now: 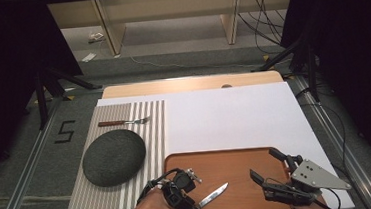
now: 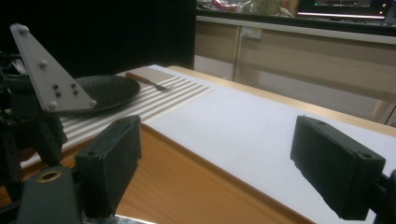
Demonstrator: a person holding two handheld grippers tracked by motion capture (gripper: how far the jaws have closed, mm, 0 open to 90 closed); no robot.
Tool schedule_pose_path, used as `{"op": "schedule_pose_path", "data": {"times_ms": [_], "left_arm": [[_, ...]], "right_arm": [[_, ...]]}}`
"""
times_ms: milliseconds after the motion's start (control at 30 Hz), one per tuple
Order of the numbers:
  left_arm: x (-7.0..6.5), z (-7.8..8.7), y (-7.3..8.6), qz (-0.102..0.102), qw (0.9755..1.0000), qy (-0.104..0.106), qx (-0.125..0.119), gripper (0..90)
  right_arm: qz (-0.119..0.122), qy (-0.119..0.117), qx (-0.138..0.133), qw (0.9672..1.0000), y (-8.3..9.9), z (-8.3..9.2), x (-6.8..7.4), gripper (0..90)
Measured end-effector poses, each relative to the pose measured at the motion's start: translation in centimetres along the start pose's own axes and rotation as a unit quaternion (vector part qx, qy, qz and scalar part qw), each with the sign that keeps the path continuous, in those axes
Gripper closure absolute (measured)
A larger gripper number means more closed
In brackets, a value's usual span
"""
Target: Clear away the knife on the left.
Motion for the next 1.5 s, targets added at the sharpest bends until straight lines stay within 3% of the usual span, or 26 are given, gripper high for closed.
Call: {"op": "schedule_pose_path", "data": {"times_ms": [167,200,233,300,333,367,400,433,467,667,867,1267,1500], "left_arm": [[-0.6,1.1,-0.4,-0.021,0.9988,-0.012,-0.043,49.0],[-0.7,1.1,-0.6,-0.032,0.9977,-0.026,-0.053,43.3],[-0.7,1.1,-0.6,-0.032,0.9977,-0.026,-0.053,42.4],[-1.0,1.0,-0.7,-0.051,0.9962,-0.037,-0.06,43.0],[-1.2,0.9,-0.8,-0.057,0.9957,-0.039,-0.061,52.9],[-1.4,0.8,-0.8,-0.06,0.9958,-0.04,-0.057,52.9],[-1.5,0.7,-0.9,-0.063,0.9957,-0.043,-0.051,61.9],[-1.6,0.6,-0.9,-0.068,0.9952,-0.053,-0.047,61.9],[-1.7,0.5,-1.0,-0.07,0.9947,-0.06,-0.045,69.2],[-2.2,-0.2,-1.4,-0.094,0.9918,-0.079,-0.035,81.1],[-2.1,-0.9,-1.5,-0.098,0.9908,-0.088,-0.029,89.4],[-1.9,-1.2,-1.4,-0.094,0.991,-0.093,-0.026,89.8],[-1.4,-1.2,-1.1,-0.082,0.9924,-0.089,-0.018,89.8]], "right_arm": [[0.001,0.0,0.002,1.0,0.0,0.0,0.0,17.3],[0.002,0.0,0.002,1.0,0.0,0.0,0.0,17.3],[0.002,0.0,0.002,1.0,0.0,0.0,0.0,17.3],[0.001,0.0,0.002,1.0,0.0,0.0,0.0,17.3],[0.001,0.0,0.001,1.0,0.0,0.0,0.0,17.3],[0.001,0.0,0.001,1.0,0.0,0.0,0.0,17.3],[0.001,0.001,0.002,1.0,0.0,0.0,0.0,17.3],[0.001,0.001,0.002,1.0,0.0,0.0,0.0,17.3],[0.002,0.0,0.002,1.0,0.0,0.0,0.0,17.3],[0.001,0.0,0.002,1.0,0.0,0.0,0.0,17.3],[-0.001,0.0,0.002,1.0,0.0,0.0,0.0,17.3],[0.001,0.0,0.002,1.0,0.0,0.0,0.0,17.3],[0.0,0.0,0.001,1.0,0.0,0.0,0.0,17.3]]}}
Point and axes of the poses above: each handheld gripper's, and its own axes: z roughly backward along the jaws, y roughly out of its underside, x roughly to its left, the point moved 6 cm from there along -z, roughly forward along the jaws, and after that the axes turned 15 degrees about x, right-handed, at the moved point
